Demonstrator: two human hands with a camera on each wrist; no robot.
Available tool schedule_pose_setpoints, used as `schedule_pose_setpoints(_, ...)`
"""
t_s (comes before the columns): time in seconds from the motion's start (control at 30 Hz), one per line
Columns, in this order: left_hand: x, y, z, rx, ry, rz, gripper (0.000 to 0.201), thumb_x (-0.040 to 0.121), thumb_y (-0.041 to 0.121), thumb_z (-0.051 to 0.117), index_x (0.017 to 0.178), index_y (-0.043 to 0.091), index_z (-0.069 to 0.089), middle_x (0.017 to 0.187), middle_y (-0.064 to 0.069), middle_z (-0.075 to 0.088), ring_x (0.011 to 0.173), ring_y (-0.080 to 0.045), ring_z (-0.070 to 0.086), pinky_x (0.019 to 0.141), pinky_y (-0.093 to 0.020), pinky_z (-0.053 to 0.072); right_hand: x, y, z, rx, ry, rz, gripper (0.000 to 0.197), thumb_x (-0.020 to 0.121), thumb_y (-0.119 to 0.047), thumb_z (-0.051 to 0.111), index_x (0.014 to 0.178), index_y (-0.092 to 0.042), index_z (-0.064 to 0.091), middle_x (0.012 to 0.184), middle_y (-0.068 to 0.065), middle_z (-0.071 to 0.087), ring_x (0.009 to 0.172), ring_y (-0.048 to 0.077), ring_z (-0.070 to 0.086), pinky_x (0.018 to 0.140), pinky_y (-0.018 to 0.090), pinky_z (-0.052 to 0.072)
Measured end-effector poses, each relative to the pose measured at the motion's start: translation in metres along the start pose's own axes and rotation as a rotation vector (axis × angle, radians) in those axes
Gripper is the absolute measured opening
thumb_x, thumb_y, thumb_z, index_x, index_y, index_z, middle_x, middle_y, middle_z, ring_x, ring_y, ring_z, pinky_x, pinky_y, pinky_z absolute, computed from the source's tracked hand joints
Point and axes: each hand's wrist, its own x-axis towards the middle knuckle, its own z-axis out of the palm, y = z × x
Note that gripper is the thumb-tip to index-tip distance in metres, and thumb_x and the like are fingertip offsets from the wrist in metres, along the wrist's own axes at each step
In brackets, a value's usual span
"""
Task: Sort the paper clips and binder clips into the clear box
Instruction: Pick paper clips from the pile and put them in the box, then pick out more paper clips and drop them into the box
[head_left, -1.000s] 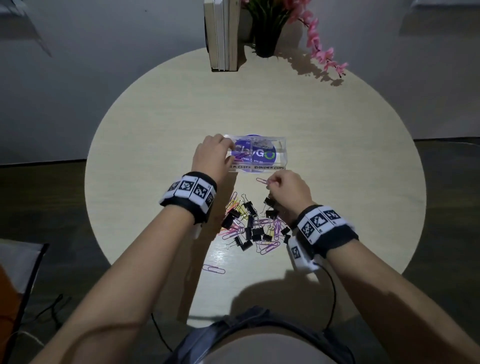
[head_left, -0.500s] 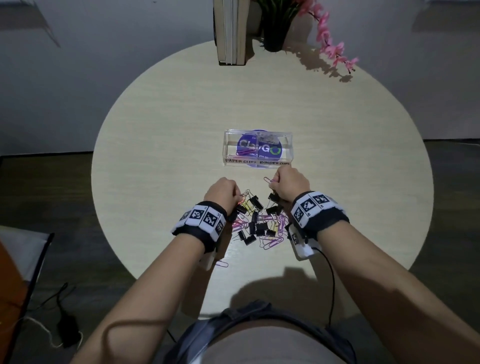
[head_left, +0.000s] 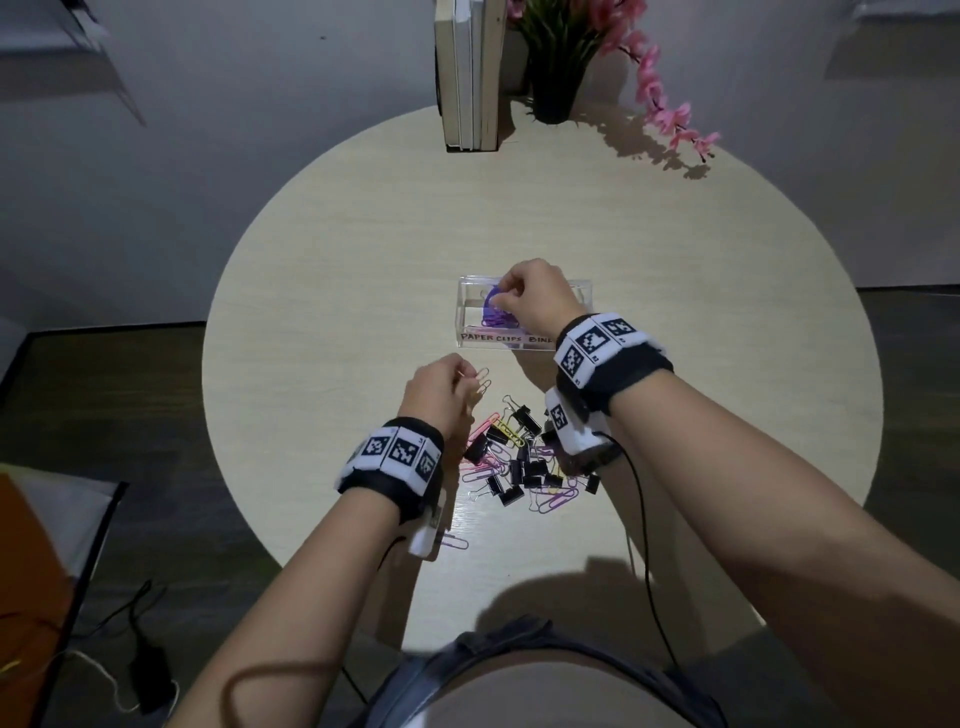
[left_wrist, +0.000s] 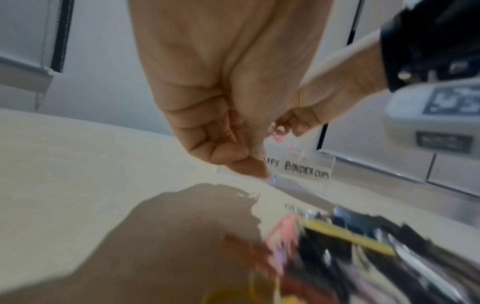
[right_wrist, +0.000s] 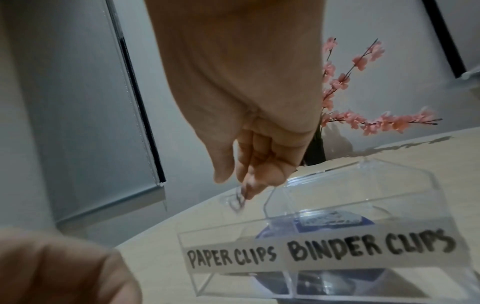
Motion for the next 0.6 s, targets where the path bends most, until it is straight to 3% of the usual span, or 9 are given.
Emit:
schedule_pose_setpoints(0.07, 0.012, 0.01, -0.01, -0.07, 0.036, 0.028, 0.011, 0.091, 0.017, 0.055, 0.096, 0.011, 0.063, 0.091, -0.004, 0.067, 0.07, -0.013, 0.061, 0.073, -0.026, 0.053, -0.002, 0.005, -0.005, 0.035, 0.03, 0.003, 0.019, 0.09, -0.007, 0.06, 0.103, 0.001, 0.07, 0.104, 0.016, 0.07, 0.095, 0.029, 0.066, 0.091, 0.04, 0.054)
schedule_pose_setpoints(0.13, 0.028, 0.022, -0.019, -0.076, 0.099, 0.08, 0.013, 0.09, 0.022, 0.056, 0.096, 0.013, 0.064, 0.095, -0.005, 0.07, 0.073, -0.017, 0.064, 0.08, -0.034, 0.055, -0.01, 0.016, -0.011, 0.09, 0.11, 0.008, 0.022, 0.092, -0.001, 0.052, 0.107, 0.0, 0.069, 0.111, 0.015, 0.069, 0.101, 0.028, 0.065, 0.093, 0.036, 0.053)
schedule_pose_setpoints(0.2, 0.047, 0.034, -0.026, -0.001, 0.175, 0.122, 0.015, 0.089, 0.028, 0.057, 0.094, 0.017, 0.065, 0.094, -0.004, 0.072, 0.082, -0.022, 0.067, 0.082, -0.038, 0.055, -0.021, 0.031, -0.015, 0.169, 0.175, 0.037, 0.023, 0.092, 0.002, 0.049, 0.101, -0.002, 0.07, 0.107, 0.013, 0.07, 0.092, 0.025, 0.065, 0.088, 0.037, 0.055)
schedule_pose_setpoints(0.27, 0.06, 0.046, -0.029, 0.083, 0.208, 0.14, 0.018, 0.089, 0.031, 0.055, 0.093, 0.019, 0.068, 0.094, -0.004, 0.073, 0.087, -0.024, 0.066, 0.081, -0.039, 0.055, -0.035, 0.05, -0.015, 0.196, 0.165, 0.08, 0.021, 0.092, 0.001, 0.049, 0.098, -0.004, 0.069, 0.101, 0.009, 0.068, 0.076, 0.017, 0.062, 0.074, 0.031, 0.056)
schedule_pose_setpoints(0.33, 0.068, 0.05, -0.029, 0.124, 0.166, 0.155, 0.022, 0.09, 0.03, 0.054, 0.097, 0.015, 0.069, 0.099, -0.008, 0.073, 0.093, -0.027, 0.066, 0.084, -0.039, 0.054, -0.05, 0.07, -0.012, 0.161, 0.139, 0.124, 0.02, 0.093, 0.0, 0.049, 0.096, -0.006, 0.068, 0.096, 0.005, 0.067, 0.067, 0.01, 0.059, 0.063, 0.024, 0.051)
schedule_pose_setpoints(0.37, 0.069, 0.049, -0.027, 0.137, 0.126, 0.169, 0.025, 0.091, 0.028, 0.053, 0.1, 0.012, 0.07, 0.103, -0.011, 0.072, 0.096, -0.029, 0.064, 0.086, -0.038, 0.052, -0.056, 0.079, -0.011, 0.14, 0.139, 0.15, 0.02, 0.092, -0.001, 0.049, 0.093, -0.007, 0.069, 0.094, 0.004, 0.068, 0.066, 0.011, 0.059, 0.062, 0.026, 0.052)
schedule_pose_setpoints(0.47, 0.062, 0.039, -0.022, 0.13, 0.079, 0.23, 0.025, 0.092, 0.024, 0.052, 0.104, 0.009, 0.068, 0.116, -0.012, 0.06, 0.102, -0.027, 0.058, 0.091, -0.036, 0.046, -0.069, 0.101, -0.009, 0.005, 0.136, 0.212, 0.022, 0.086, -0.003, 0.05, 0.083, -0.011, 0.07, 0.091, 0.006, 0.072, 0.078, 0.021, 0.066, 0.077, 0.036, 0.057)
schedule_pose_setpoints(0.6, 0.028, 0.015, -0.012, 0.072, 0.068, 0.149, 0.014, 0.088, 0.026, 0.056, 0.09, 0.016, 0.065, 0.099, -0.001, 0.064, 0.081, -0.014, 0.061, 0.08, -0.033, 0.052, -0.079, 0.11, -0.009, -0.145, 0.058, 0.213, 0.022, 0.082, -0.004, 0.052, 0.078, -0.017, 0.07, 0.093, 0.008, 0.072, 0.089, 0.028, 0.067, 0.08, 0.033, 0.054)
